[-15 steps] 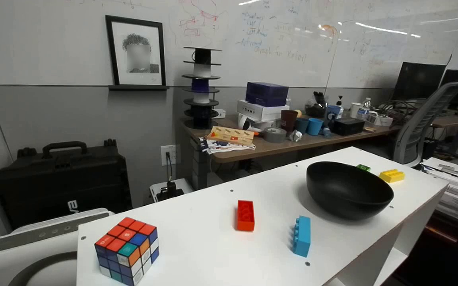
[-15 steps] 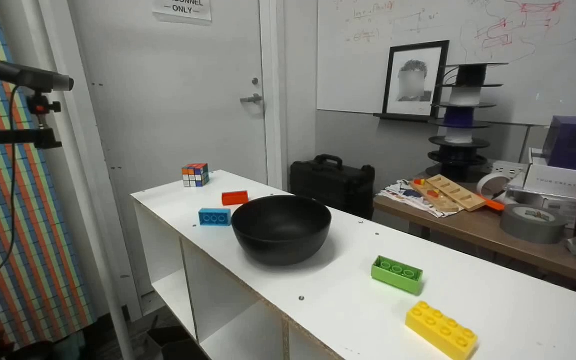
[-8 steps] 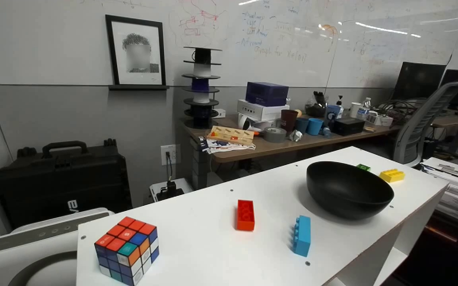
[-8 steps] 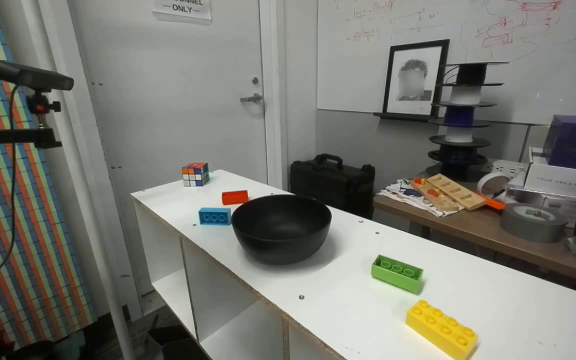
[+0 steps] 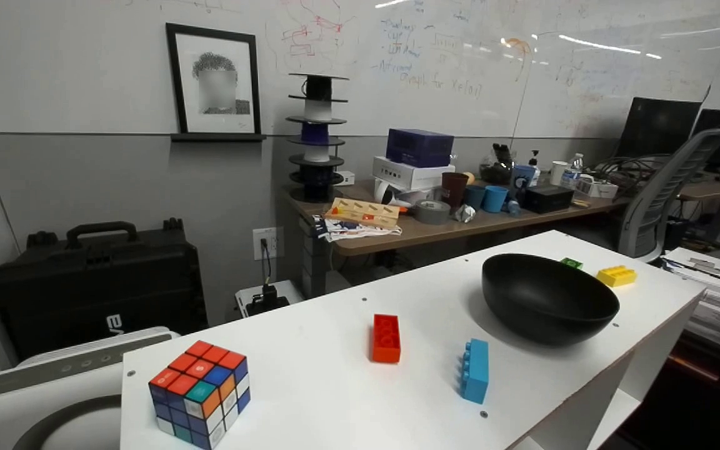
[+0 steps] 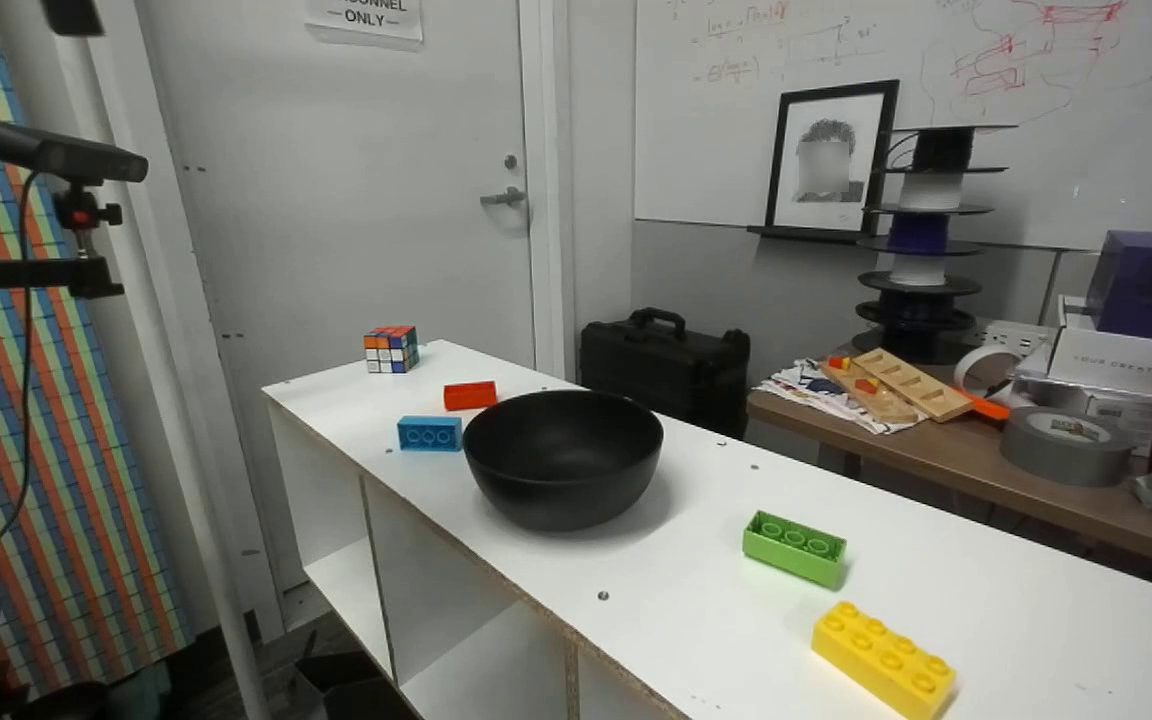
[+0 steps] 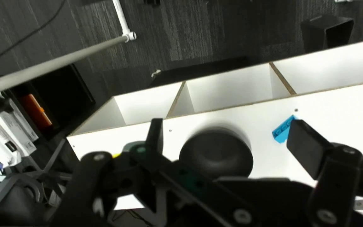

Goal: Pick up the green, orange, blue and yellow from the table and put them in the bowl

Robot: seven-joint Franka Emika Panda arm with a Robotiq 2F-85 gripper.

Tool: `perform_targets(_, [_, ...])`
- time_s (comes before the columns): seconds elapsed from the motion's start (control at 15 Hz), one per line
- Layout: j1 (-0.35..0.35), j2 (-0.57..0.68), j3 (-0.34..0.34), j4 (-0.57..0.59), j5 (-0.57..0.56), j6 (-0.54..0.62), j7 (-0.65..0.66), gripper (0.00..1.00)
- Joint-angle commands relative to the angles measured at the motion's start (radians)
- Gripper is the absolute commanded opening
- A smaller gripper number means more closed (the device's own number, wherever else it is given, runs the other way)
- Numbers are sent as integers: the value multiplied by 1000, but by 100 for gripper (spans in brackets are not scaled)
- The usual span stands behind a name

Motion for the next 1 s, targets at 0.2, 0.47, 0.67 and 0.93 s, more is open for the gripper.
perform_targets(0.2, [-26, 245, -5, -22, -17, 417, 158, 100])
perform_targets(0.47, [-31, 379, -10, -44, -7, 588, 303, 100])
perform_targets(0.67, [-26, 476, -15, -37, -29, 677, 390, 100])
perform_targets(0.93, [-9, 616, -31, -15, -50, 755, 472, 100])
